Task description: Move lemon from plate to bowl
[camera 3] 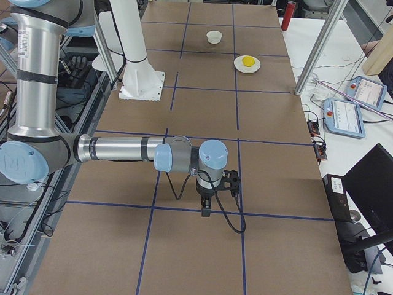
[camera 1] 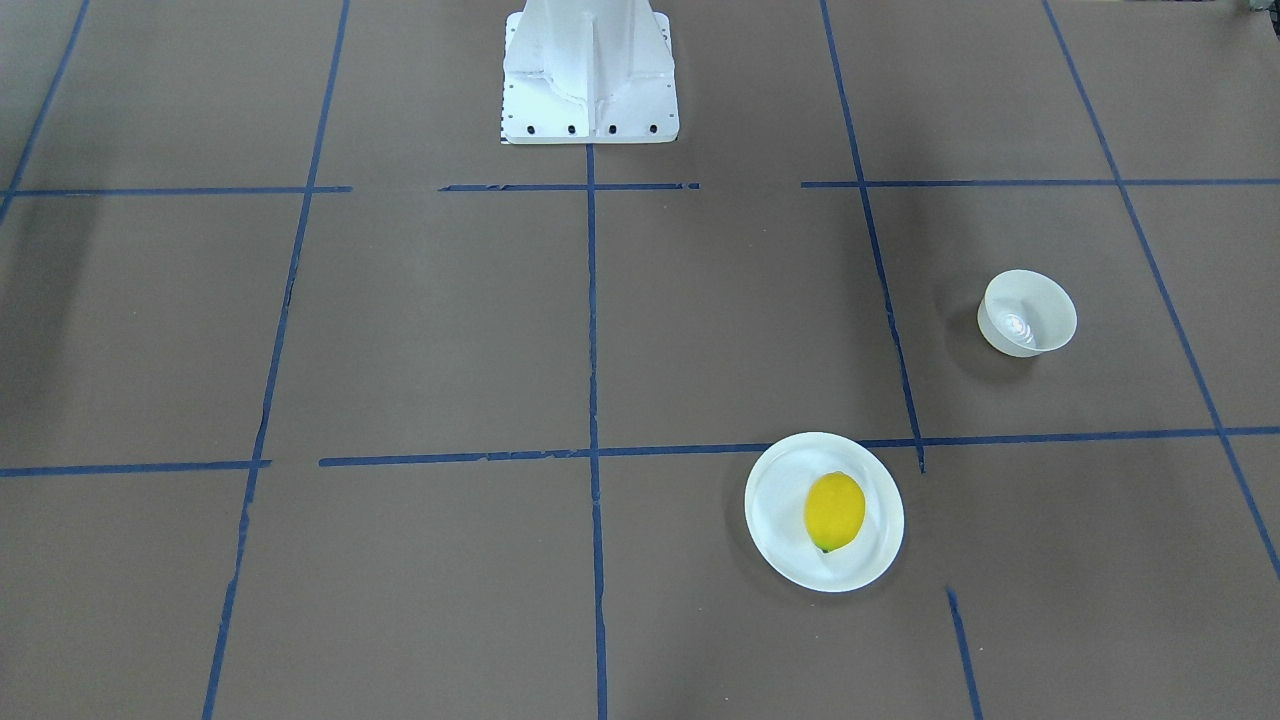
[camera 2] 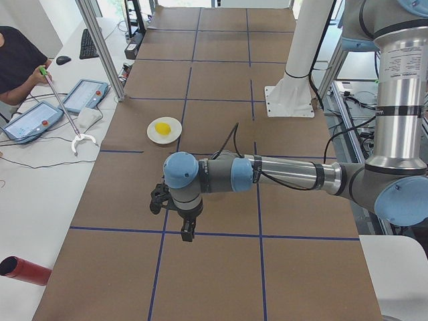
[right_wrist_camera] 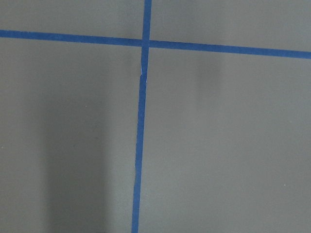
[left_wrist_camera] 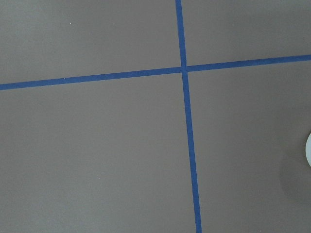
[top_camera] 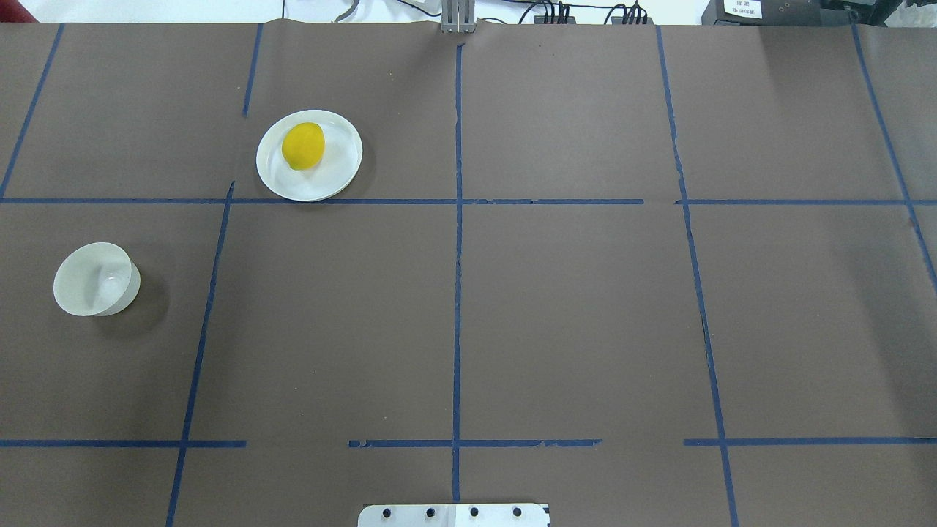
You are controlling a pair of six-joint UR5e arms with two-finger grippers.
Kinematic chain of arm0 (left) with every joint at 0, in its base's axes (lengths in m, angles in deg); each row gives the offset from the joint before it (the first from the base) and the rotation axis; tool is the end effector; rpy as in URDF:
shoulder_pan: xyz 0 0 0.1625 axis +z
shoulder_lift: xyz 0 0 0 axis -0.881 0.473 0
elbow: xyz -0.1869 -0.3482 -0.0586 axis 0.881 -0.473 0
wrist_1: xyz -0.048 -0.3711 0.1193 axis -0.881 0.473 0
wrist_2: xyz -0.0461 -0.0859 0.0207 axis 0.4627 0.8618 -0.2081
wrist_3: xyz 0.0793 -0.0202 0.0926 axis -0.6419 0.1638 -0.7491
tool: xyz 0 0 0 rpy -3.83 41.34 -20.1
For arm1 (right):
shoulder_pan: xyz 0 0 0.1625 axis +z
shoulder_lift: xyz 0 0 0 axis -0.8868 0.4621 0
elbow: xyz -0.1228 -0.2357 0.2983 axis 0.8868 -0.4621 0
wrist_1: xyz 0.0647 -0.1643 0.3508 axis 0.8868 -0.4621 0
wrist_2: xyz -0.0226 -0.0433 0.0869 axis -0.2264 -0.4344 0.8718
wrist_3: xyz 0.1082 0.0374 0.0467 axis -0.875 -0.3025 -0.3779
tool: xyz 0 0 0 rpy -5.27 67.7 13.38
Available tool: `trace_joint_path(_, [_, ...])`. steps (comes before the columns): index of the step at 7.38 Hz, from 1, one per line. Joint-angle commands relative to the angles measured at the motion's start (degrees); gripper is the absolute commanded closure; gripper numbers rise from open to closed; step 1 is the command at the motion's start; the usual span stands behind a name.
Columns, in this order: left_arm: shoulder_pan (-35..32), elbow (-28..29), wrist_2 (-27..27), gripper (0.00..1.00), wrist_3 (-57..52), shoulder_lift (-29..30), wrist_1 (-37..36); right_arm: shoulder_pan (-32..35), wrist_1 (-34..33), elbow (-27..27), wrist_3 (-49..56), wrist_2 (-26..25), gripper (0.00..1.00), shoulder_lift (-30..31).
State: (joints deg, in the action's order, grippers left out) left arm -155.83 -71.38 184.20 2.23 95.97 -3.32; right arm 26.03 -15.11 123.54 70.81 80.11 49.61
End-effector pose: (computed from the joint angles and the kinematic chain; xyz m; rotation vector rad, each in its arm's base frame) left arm -0.0784 -0.4390 0.6171 0.0410 0.7734 0.1005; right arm 0.0421 -0.4120 0.6411 -0.0239 -0.7089 -0.0576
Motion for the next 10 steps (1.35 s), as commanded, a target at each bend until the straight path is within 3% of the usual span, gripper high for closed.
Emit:
trace_joint_path(1, [0.5,-0.7,0.0,0.00,0.2,0.4,0.0,0.0,0.0,0.0,0.0,0.0,0.00,0.0])
trace_joint_path(3, [1.5,-0.2,0.4,0.00,0.1,0.8,1.1,0.0,0.0,0.0,0.0,0.0,0.00,0.0])
trace_joint_path(4, [7.5,-0.8,0.9,0.00,0.6,0.9,5.6,0.0,0.0,0.0,0.0,0.0,0.00,0.0])
trace_joint_path(6, [24.4,-8.1,3.4,0.00,20.1,4.0,11.1,0.0,0.0,0.0,0.0,0.0,0.00,0.0])
trace_joint_path(8, [36.5,-7.7,2.8,0.00,33.1,18.6,14.8,0.0,0.0,0.0,0.0,0.0,0.00,0.0])
trace_joint_path(10, [44.3,-4.1,-6.4,0.00,35.9,27.9,15.1,0.0,0.0,0.0,0.0,0.0,0.00,0.0])
